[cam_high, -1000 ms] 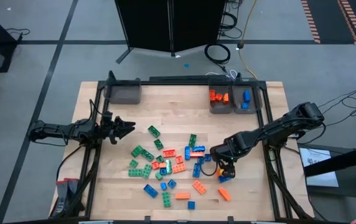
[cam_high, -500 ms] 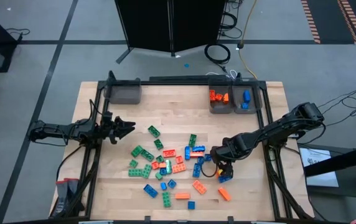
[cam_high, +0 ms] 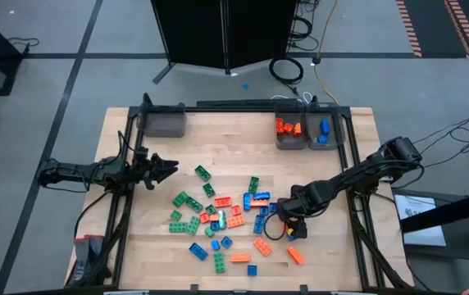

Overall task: Sort blocks
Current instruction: Put the orange game piece into the middle black bin

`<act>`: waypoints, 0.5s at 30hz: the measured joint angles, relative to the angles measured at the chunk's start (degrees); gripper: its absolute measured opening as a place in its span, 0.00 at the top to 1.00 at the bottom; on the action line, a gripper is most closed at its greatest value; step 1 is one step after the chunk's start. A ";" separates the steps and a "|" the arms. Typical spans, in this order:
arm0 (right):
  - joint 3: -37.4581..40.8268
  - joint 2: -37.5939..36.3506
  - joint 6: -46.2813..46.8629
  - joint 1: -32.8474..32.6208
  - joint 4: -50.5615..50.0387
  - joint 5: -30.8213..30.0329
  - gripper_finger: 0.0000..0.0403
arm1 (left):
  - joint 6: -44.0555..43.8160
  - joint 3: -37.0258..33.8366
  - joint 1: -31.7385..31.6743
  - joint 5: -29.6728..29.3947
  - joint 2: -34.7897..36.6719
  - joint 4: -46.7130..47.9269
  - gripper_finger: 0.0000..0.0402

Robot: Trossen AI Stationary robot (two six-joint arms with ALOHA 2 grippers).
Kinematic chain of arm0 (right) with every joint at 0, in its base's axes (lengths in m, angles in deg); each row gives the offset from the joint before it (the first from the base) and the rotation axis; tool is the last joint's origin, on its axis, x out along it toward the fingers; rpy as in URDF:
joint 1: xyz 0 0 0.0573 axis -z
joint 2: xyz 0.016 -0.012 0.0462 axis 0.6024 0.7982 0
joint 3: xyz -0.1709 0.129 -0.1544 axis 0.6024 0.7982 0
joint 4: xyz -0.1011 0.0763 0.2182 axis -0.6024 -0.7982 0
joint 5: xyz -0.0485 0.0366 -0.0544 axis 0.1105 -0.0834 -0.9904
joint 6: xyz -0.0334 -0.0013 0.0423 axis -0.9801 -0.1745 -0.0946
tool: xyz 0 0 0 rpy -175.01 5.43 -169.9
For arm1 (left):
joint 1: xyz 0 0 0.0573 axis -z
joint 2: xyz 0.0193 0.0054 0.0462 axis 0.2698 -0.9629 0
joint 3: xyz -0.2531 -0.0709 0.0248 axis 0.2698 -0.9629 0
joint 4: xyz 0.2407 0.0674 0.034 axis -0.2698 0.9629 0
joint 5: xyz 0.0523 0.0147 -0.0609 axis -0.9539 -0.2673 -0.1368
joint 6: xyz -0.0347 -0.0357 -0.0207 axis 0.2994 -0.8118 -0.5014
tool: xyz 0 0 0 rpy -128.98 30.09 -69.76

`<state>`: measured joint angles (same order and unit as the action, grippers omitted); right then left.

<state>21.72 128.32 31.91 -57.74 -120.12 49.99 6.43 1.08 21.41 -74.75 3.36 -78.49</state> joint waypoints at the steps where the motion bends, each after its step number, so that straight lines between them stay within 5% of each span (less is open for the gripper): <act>1: -0.03 0.30 0.77 0.32 -0.19 -0.55 0.36 | 0.00 0.02 0.00 0.00 0.00 -0.02 0.46; 15: -1.35 0.54 -1.42 8.72 -4.76 -5.65 0.36 | 0.07 0.02 0.00 -1.36 -0.07 -0.04 0.46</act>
<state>20.37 128.86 30.49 -49.02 -124.88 44.34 6.49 1.10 21.41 -76.11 3.29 -78.54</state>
